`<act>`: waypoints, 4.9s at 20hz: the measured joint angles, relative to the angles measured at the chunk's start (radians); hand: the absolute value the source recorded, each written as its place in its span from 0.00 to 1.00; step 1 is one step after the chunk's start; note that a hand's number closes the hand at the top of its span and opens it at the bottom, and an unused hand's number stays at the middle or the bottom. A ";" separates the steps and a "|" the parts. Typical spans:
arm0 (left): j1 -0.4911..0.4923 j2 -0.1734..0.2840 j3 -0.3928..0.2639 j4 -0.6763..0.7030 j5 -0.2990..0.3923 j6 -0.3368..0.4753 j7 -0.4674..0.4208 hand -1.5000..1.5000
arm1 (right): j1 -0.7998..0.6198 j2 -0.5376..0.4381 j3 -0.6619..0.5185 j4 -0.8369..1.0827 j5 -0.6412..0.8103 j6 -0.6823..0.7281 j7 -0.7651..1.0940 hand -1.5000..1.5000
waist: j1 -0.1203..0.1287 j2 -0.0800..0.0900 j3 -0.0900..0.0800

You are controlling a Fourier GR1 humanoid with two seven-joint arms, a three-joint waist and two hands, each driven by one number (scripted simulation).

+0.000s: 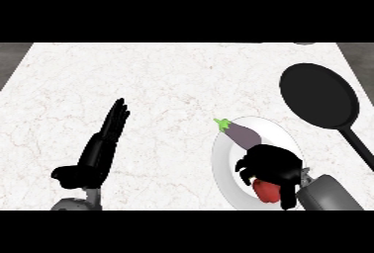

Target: Pick the bell pepper from the plate and place it in the pan

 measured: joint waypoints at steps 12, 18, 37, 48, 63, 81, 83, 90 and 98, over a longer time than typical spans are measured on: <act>0.017 -0.026 0.000 -0.001 -0.031 0.001 -0.011 0.50 | 0.014 0.037 -0.113 0.029 -0.002 -0.154 -0.101 1.00 | -0.007 0.004 0.001; 0.015 -0.021 0.018 0.005 -0.027 0.002 -0.005 0.50 | 0.044 0.139 -0.260 -0.032 -0.065 -0.193 0.103 1.00 | -0.021 0.005 0.008; 0.021 -0.032 0.011 -0.016 -0.038 -0.008 0.006 0.50 | -0.058 0.418 -0.521 -0.277 -0.124 -0.363 1.027 1.00 | -0.005 0.009 0.011; 0.022 -0.045 0.011 -0.025 -0.043 -0.020 0.013 0.50 | -0.212 0.235 -0.780 0.083 -0.215 -0.601 0.842 1.00 | 0.008 0.015 0.013; 0.001 -0.062 -0.003 -0.010 -0.060 -0.036 -0.003 0.50 | -0.500 -0.018 -1.053 0.800 -0.420 -0.933 0.396 1.00 | 0.044 0.030 0.016; -0.040 -0.058 0.013 0.015 -0.048 -0.060 -0.006 0.50 | -0.613 -0.091 -1.133 1.117 -0.504 -0.603 0.314 0.00 | 0.070 0.045 0.020; -0.052 -0.056 0.024 0.022 -0.046 -0.057 0.000 0.50 | -0.610 -0.103 -1.176 1.115 -0.551 -0.585 0.264 0.00 | 0.062 0.043 0.019; -0.040 -0.049 0.040 0.019 -0.039 -0.059 0.005 0.50 | -0.571 -0.174 -1.289 1.148 -0.687 -0.405 0.156 0.00 | 0.038 0.032 0.017; -0.023 -0.048 0.049 0.001 -0.038 -0.057 0.018 0.50 | -0.467 -0.252 -1.317 1.179 -0.762 -0.086 0.041 0.00 | 0.023 0.023 0.016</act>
